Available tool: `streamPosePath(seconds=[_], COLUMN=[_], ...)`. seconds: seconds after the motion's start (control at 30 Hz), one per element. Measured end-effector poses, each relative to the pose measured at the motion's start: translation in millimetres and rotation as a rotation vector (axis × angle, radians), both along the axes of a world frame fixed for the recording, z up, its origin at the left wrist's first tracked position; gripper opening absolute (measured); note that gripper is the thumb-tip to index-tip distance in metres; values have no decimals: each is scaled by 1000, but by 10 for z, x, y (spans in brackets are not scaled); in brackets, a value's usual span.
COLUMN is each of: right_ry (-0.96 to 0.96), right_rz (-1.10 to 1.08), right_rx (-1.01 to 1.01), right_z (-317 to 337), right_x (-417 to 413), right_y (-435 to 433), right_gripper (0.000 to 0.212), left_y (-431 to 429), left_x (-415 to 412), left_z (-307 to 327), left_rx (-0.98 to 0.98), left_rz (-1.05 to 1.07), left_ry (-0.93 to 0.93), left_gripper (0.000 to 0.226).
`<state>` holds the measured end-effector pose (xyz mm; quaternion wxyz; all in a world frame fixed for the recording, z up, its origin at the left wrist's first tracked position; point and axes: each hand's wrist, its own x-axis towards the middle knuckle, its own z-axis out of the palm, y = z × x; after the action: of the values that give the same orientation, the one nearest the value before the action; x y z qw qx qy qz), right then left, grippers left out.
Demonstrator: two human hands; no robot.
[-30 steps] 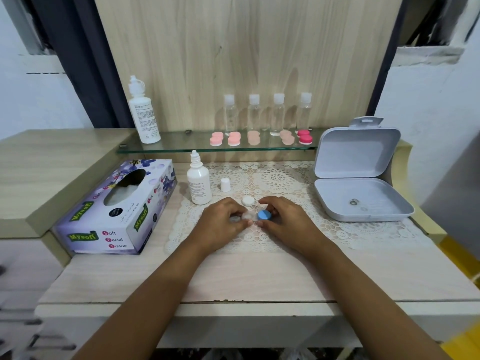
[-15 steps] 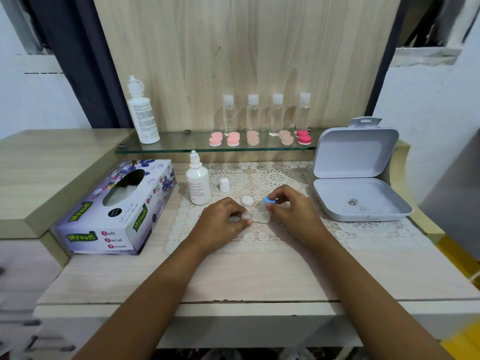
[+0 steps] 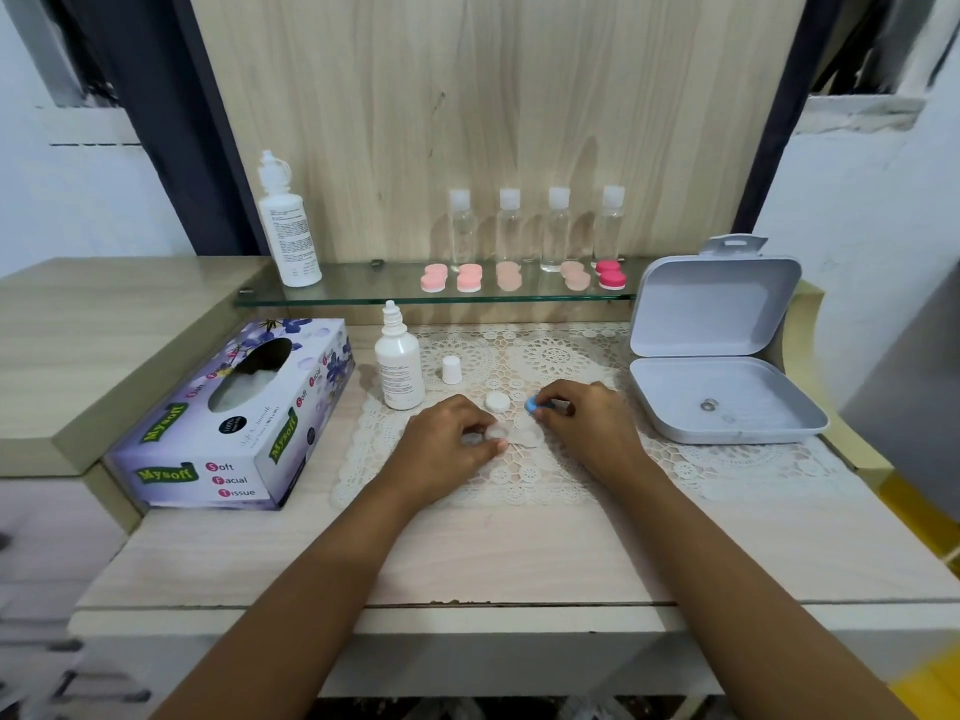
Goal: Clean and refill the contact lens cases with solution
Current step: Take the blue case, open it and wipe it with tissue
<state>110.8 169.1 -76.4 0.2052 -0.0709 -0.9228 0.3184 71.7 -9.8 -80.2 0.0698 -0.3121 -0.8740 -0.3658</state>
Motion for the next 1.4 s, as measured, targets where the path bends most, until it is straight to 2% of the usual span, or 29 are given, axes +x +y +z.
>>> streamPosePath(seconds=[0.17,0.37,0.5,0.57,0.7,0.9,1.1,1.4], right_ry=[11,27,-77,-96,-93,-67,-25,-3], right_rz=[-11,66,167,173,161,120,64,12], right_rx=[-39,-40,33,65,88,19,-46,-74], right_z=[8,67,24,20,20,50,92,269], right_x=[22,183,265,266,252,255,242,331], right_y=[3,-52,-78,-75,-77,-86,-78,33], right_gripper=[24,25,43,45,36,25,21,25], left_y=[0,-5,-7,-12,-21,-19,-10,-14], left_x=[3,0,-2,0,14,38,45,63], left_z=[-5,-4,-11,-19,-21,-41,-42,-21], left_rx=[12,-5,-19,-28,-51,-218,-328,-357], left_rz=[-1,-3,-4,-6,-3,66,98,105], left_ry=[-2,-1,-7,-3,14,107,60,54], left_gripper=[21,22,26,27,30,61,63,60])
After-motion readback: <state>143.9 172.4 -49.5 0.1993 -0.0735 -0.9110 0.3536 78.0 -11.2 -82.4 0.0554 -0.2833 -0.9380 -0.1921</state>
